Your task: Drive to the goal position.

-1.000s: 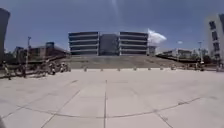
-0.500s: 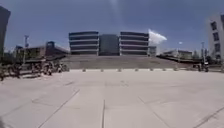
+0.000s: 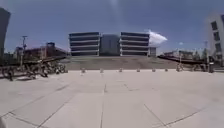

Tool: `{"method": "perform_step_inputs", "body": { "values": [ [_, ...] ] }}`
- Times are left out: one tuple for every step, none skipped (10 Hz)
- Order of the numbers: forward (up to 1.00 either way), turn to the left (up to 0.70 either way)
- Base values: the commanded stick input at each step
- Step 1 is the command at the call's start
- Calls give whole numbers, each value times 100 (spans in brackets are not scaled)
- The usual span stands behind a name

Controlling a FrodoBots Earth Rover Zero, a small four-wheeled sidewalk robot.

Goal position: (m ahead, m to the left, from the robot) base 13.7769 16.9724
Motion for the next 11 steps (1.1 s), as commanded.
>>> {"method": "perform_step_inputs", "body": {
  "values": [
    [100, 0],
    [100, 0],
    [100, 0],
    [100, 0],
    [100, 0],
    [100, 0],
    [100, 0],
    [100, 0],
    [100, 0],
    [100, 0],
    [100, 0]
  ]
}}
